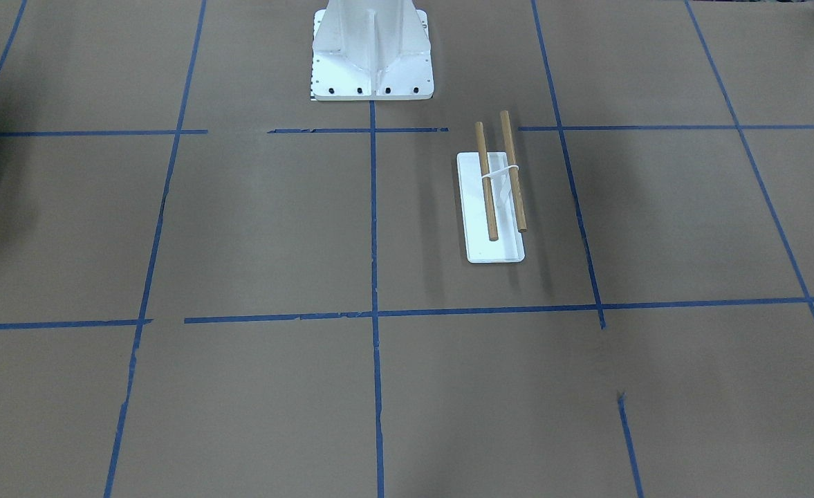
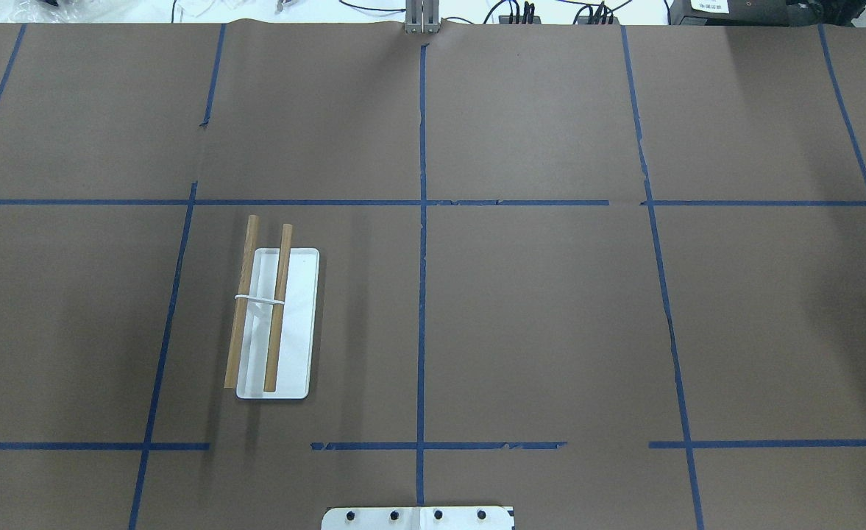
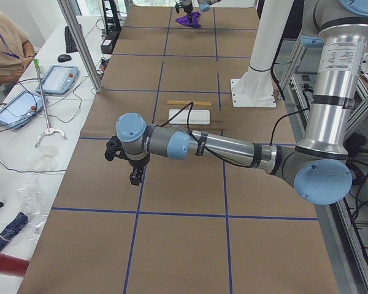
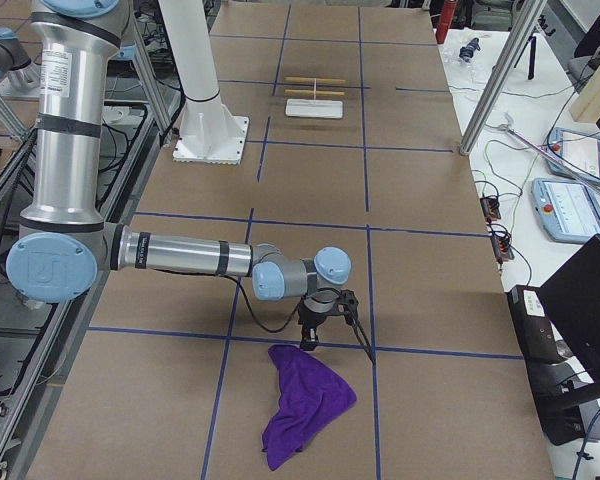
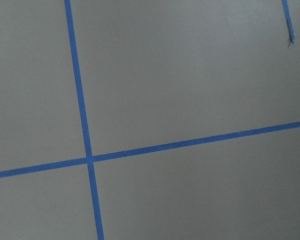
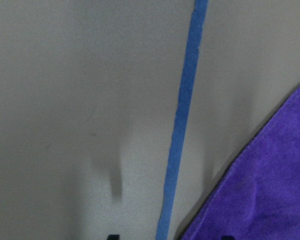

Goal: Hang towel on rack

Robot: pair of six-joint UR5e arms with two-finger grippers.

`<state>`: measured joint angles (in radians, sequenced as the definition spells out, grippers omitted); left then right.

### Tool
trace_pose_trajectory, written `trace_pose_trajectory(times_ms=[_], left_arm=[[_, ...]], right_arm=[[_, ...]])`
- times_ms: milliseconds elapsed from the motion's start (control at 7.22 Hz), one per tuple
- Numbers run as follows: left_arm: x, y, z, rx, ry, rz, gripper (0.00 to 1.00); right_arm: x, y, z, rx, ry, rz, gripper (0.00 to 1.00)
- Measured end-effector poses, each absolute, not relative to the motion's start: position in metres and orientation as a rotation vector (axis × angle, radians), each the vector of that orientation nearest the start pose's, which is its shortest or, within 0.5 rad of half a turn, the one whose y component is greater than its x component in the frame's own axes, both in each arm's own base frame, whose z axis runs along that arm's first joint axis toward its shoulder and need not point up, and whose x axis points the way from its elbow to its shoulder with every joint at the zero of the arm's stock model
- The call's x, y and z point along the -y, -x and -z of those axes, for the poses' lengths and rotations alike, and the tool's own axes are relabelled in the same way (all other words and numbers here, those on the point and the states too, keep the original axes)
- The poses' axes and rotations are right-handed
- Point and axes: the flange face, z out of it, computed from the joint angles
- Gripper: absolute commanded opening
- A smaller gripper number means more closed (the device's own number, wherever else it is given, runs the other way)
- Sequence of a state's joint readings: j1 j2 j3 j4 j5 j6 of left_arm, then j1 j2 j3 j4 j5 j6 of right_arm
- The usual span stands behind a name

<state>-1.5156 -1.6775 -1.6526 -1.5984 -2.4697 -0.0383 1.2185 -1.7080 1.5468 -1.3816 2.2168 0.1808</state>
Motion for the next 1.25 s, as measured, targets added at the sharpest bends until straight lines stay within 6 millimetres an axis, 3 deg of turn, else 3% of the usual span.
trace_pose_trajectory(times_ms=[554,692,831,969,1108,1246], left_arm=[[0.544,0.025,-0.550,-0.905,-0.160,-0.114,1.00],[0.544,0.025,-0.549,-0.905,-0.162,-0.114,1.00],[0.544,0.025,-0.548,-0.905,-0.164,-0.115,1.00],[0.544,0.025,-0.547,-0.906,-0.165,-0.115,1.00],[0.544,0.025,-0.547,-0.906,-0.165,-0.115,1.00],[0.544,0.025,-0.546,-0.906,-0.168,-0.116,1.00]], right_arm=[[0.415,0.082,-0.742,0.625,0.180,0.184,0.73],[0.413,0.085,-0.749,0.624,0.187,0.190,0.55],[0.411,0.087,-0.753,0.625,0.186,0.196,0.22],[0.409,0.088,-0.755,0.632,0.184,0.199,0.06],[0.407,0.088,-0.756,0.639,0.185,0.200,0.00],[0.404,0.088,-0.757,0.642,0.188,0.202,0.00]])
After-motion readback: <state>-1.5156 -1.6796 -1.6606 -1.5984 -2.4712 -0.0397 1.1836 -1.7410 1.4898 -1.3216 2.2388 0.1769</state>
